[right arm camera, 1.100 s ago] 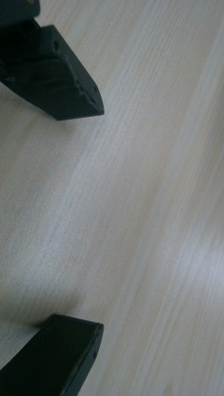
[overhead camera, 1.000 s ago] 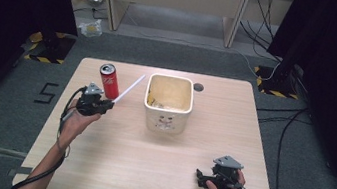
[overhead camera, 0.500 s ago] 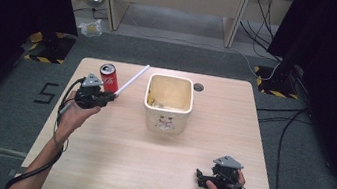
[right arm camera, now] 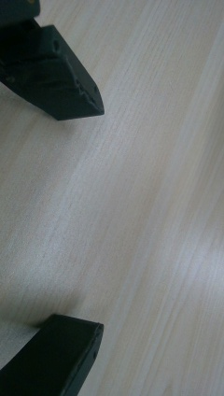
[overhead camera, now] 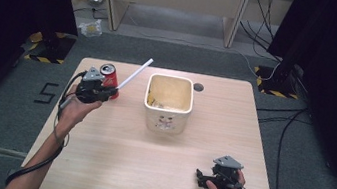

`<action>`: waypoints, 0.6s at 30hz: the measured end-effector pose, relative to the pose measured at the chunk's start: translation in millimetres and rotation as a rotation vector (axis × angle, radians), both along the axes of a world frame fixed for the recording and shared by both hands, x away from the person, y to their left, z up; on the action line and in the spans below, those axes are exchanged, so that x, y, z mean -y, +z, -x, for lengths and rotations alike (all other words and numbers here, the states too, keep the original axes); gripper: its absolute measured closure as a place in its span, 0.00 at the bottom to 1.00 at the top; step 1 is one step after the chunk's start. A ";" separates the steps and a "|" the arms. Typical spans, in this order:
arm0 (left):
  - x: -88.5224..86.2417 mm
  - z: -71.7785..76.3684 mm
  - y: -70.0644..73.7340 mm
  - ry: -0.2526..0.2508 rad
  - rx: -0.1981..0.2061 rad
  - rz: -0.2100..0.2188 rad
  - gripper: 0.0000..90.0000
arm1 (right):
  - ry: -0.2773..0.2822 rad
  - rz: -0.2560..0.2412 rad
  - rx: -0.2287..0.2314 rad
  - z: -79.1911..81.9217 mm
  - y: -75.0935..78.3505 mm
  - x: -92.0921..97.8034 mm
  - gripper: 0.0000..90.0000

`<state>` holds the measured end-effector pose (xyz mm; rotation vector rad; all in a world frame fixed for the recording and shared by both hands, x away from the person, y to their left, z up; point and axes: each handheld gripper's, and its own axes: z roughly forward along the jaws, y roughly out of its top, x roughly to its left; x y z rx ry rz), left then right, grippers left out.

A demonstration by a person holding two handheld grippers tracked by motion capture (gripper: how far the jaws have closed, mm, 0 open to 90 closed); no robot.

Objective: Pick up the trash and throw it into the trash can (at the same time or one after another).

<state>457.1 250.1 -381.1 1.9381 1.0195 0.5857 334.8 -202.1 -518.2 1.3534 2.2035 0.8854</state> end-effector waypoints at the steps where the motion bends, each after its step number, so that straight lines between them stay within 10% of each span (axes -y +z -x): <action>1: 1.7 -0.1 1.4 -0.004 0.001 -0.002 0.88 | 0.000 -0.001 0.000 0.0 0.0 0.0 0.00; 18: 47.8 -4.8 24.0 -0.090 0.026 -0.007 0.88 | 0.000 0.000 0.000 0.0 0.0 0.0 0.00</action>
